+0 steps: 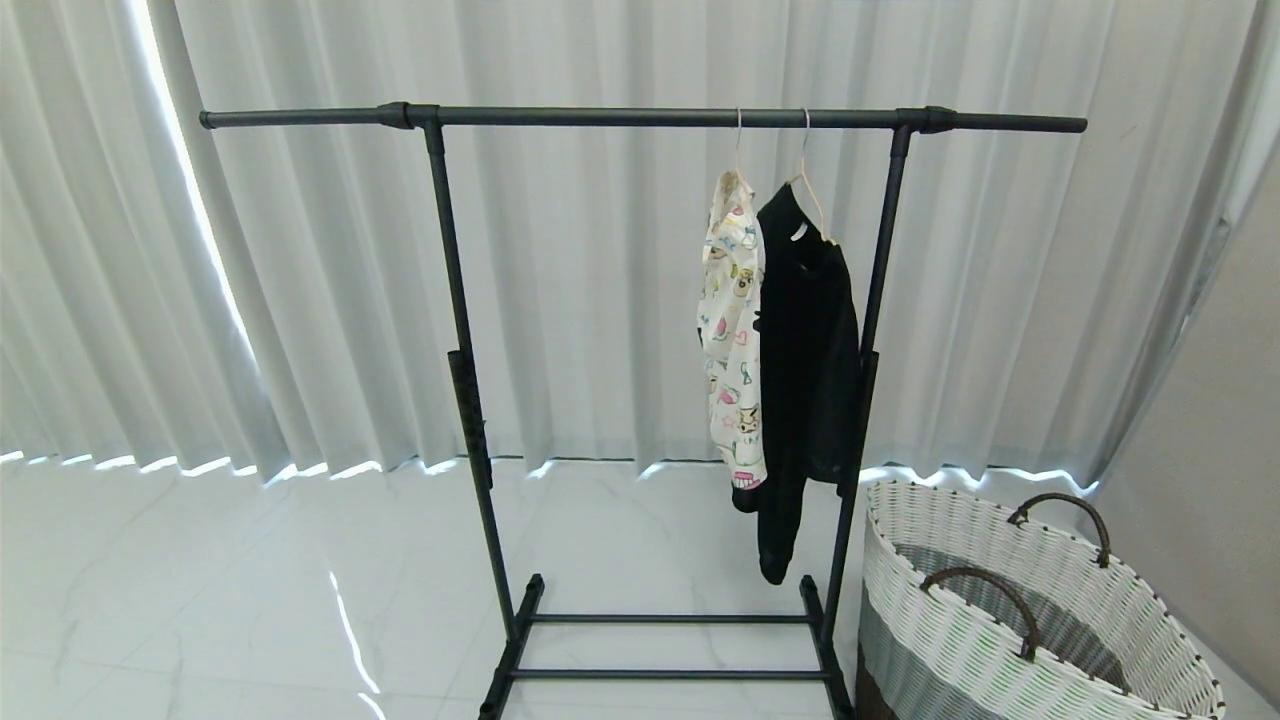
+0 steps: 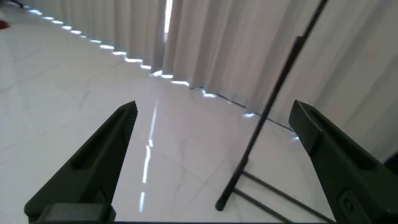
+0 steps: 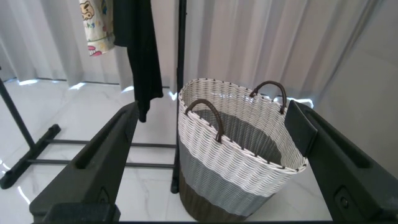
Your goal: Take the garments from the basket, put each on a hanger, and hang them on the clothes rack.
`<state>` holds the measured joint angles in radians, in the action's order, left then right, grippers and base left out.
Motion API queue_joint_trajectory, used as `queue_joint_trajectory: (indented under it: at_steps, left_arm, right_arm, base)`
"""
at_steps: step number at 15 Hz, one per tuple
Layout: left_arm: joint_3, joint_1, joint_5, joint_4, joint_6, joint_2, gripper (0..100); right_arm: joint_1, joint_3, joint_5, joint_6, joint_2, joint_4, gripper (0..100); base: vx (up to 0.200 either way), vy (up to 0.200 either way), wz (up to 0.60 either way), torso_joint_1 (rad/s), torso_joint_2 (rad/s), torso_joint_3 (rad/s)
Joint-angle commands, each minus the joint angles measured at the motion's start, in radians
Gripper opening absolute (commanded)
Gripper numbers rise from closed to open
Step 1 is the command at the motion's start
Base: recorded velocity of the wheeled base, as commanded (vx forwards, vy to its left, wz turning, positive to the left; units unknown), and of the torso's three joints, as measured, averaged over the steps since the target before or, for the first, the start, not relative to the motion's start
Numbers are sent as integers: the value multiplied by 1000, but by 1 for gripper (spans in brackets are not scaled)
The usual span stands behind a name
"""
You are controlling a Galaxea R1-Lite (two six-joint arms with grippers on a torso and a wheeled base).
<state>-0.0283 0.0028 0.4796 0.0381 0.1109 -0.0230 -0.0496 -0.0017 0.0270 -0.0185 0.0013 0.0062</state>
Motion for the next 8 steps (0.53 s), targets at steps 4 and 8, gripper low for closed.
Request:
queue_joint_trajectory:
  at_steps: [4, 8]
  left_arm:
    - [11, 2, -187, -26, -49, 21, 100]
    - [24, -1, -437, -24, -151, 20, 100]
  right_arm:
    - [-1, 0, 2, 2, -1, 1, 100]
    - [-4, 0, 2, 5, -1, 1, 100]
  base:
    - [0, 0, 0, 0, 0, 0]
    - [0, 0, 0, 0, 0, 0]
